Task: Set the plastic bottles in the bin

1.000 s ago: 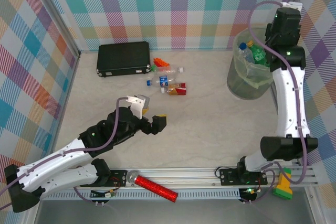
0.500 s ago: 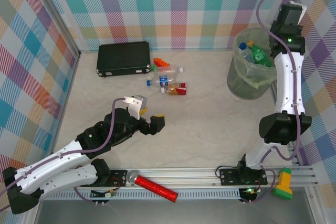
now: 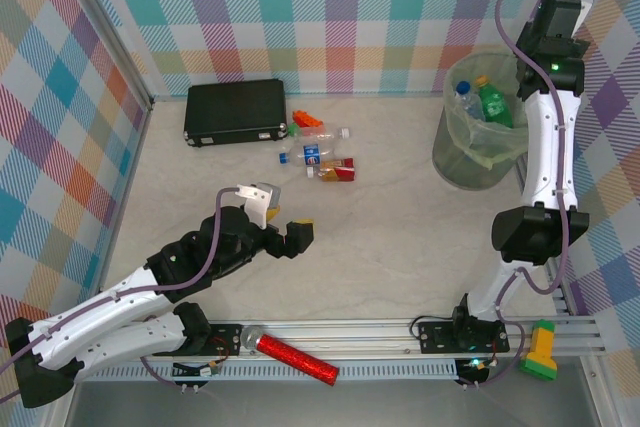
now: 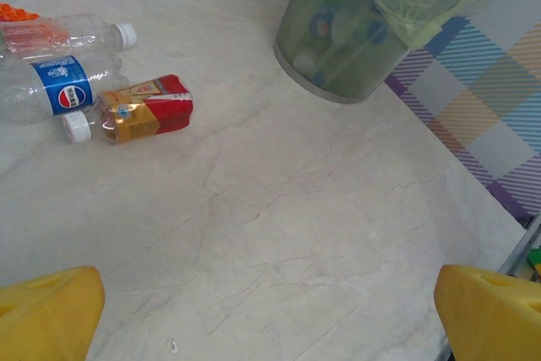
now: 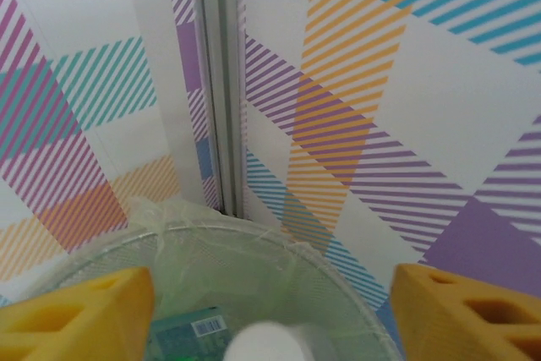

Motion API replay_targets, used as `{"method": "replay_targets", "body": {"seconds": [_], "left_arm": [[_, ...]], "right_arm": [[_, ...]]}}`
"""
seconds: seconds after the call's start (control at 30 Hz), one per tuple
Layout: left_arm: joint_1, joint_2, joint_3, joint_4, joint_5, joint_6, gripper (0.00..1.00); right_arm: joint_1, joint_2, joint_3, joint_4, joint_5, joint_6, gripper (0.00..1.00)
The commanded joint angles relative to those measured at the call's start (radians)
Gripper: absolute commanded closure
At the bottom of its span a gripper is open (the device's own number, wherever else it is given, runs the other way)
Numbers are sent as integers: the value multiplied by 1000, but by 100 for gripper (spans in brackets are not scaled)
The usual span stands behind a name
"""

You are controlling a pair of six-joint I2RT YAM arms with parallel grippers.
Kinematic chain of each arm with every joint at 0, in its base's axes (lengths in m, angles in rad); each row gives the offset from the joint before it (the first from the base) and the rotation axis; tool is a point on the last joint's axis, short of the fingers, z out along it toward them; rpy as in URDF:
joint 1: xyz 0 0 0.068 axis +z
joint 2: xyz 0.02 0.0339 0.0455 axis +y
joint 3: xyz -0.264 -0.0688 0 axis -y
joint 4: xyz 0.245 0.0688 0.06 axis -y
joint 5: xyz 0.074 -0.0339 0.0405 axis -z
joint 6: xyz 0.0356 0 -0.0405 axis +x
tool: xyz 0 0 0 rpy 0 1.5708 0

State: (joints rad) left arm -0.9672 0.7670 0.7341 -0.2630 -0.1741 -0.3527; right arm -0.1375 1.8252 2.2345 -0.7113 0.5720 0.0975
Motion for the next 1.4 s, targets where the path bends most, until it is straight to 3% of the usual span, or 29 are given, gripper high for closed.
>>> {"method": "replay_targets", "body": {"seconds": [0.0, 0.17, 0.23, 0.53, 0.8, 0.93, 1.13, 1.37], "left_arm": [[-9, -21, 3, -6, -5, -16, 0], [-10, -26, -2, -36, -5, -19, 0], [-10, -27, -4, -36, -6, -20, 0], [-10, -23, -22, -26, -27, -34, 0], [-8, 72, -1, -36, -129, -80, 0], [-3, 166, 43, -56, -192, -97, 1], [49, 321, 127, -70, -197, -134, 0], [136, 517, 241, -115, -167, -339, 0]], "right_arm": [[-4, -6, 27, -10, -10, 11, 23], [-4, -30, -7, -2, -18, 4, 20], [-4, -42, -19, -6, -33, 9, 1], [1, -125, -65, -52, -109, 74, 1], [73, -246, -150, -124, -217, 144, 1], [143, -348, -288, -105, -270, 181, 1], [272, -501, -536, -18, -318, 206, 1], [395, -642, -752, 27, -368, 256, 1]]}}
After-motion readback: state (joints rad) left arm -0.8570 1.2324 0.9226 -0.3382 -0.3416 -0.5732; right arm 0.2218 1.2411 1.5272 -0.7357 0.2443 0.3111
